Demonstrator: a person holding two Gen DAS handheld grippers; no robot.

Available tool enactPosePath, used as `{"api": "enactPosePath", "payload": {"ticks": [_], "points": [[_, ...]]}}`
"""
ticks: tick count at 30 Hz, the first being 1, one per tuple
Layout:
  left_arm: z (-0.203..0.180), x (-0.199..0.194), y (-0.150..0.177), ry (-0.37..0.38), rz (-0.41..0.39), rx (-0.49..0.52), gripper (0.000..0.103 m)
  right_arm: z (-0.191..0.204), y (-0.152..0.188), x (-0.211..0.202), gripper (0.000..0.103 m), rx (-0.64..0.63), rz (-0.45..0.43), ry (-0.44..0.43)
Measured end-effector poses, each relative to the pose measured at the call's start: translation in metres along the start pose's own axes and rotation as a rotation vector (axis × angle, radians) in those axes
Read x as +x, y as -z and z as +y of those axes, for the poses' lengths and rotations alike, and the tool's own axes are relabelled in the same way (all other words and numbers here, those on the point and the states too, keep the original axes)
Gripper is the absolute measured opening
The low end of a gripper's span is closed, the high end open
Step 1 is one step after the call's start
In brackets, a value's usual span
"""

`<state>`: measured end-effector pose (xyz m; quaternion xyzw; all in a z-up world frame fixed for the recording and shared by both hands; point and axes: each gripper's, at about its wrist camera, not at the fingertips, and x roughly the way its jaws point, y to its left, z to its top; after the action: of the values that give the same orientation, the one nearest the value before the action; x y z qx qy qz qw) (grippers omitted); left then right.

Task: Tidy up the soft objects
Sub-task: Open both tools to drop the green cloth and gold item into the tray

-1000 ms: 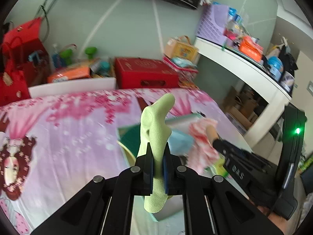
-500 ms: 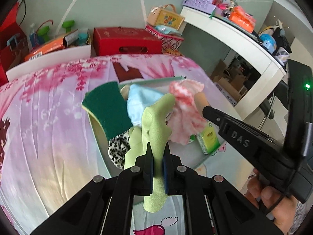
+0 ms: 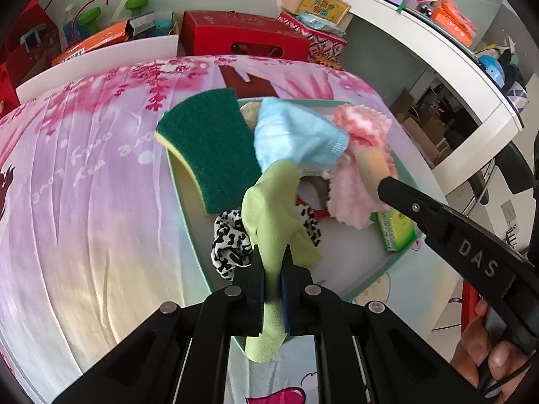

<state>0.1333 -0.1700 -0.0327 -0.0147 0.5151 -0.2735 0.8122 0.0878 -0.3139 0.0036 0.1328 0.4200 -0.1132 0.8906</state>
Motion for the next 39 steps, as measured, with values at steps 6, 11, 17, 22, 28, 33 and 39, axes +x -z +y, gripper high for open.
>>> {"api": "enactPosePath", "payload": {"ticks": [6, 11, 17, 22, 28, 33, 39], "points": [[0.007, 0.007, 0.0, -0.012, 0.01, -0.024, 0.008, 0.001, 0.004, 0.007, 0.019, -0.004, 0.039, -0.007], [0.015, 0.009, 0.0, -0.003, 0.014, -0.05, 0.009, 0.005, 0.005, 0.008, 0.019, -0.012, 0.053, -0.013], [0.013, 0.003, 0.001, -0.003, 0.011, -0.051, 0.02, 0.004, 0.008, 0.01, 0.029, -0.001, 0.073, -0.023], [0.012, -0.004, 0.002, 0.005, -0.004, -0.051, 0.041, -0.001, 0.011, 0.014, 0.048, 0.024, 0.092, -0.011], [0.014, -0.014, 0.005, 0.01, -0.023, -0.062, 0.055, -0.008, 0.013, 0.019, 0.064, 0.048, 0.118, -0.001], [0.023, -0.027, 0.005, -0.02, -0.06, -0.083, 0.059, -0.013, 0.016, 0.025, 0.071, 0.068, 0.145, 0.015], [0.04, -0.038, 0.006, -0.104, -0.107, -0.121, 0.08, -0.012, 0.018, 0.028, 0.084, 0.06, 0.154, 0.022]]}}
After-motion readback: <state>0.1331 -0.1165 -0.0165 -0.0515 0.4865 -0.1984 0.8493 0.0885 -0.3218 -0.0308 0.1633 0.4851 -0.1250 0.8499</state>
